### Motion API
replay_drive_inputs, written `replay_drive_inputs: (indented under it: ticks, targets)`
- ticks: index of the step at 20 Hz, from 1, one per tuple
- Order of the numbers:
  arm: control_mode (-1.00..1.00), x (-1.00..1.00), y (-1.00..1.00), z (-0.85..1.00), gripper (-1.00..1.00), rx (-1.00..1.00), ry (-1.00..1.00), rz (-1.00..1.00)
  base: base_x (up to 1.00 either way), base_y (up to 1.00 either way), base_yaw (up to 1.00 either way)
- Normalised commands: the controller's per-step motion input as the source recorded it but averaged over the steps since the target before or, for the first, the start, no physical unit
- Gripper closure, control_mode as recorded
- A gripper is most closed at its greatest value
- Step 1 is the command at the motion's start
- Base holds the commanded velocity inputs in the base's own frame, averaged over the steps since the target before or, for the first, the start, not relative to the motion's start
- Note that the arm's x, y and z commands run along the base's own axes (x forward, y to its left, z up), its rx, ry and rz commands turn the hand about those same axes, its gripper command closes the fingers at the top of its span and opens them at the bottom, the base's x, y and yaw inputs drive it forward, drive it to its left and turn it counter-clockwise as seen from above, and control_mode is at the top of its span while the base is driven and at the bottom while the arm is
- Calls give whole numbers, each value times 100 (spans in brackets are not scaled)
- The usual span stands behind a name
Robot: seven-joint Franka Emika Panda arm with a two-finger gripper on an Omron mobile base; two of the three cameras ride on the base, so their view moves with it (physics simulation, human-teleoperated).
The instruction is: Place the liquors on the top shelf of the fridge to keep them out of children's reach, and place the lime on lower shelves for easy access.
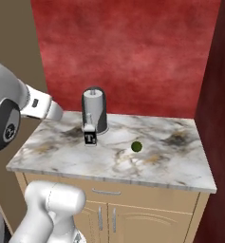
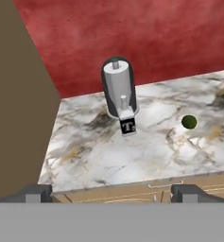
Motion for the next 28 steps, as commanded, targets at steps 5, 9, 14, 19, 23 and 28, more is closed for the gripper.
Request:
replay_drive_inputs:
  ticks: [5, 9, 14, 19, 23, 28]
  targets:
    - [-100, 19, -9, -64, -100, 0, -13, 6, 0, 0, 0]
    - [-100, 30, -8, -55, -100, 1, -12, 7, 0, 0, 0]
    - [-100, 34, -5, -20, -100, 1, -3, 9, 0, 0, 0]
    - [-100, 30, -7, -6, -100, 0, 0, 10, 0, 0, 0]
    - [-100, 38, 0, -12, -100, 0, 0, 10, 0, 0, 0]
    - [-100, 35, 0, -28, -100, 0, -4, 9, 0, 0, 0]
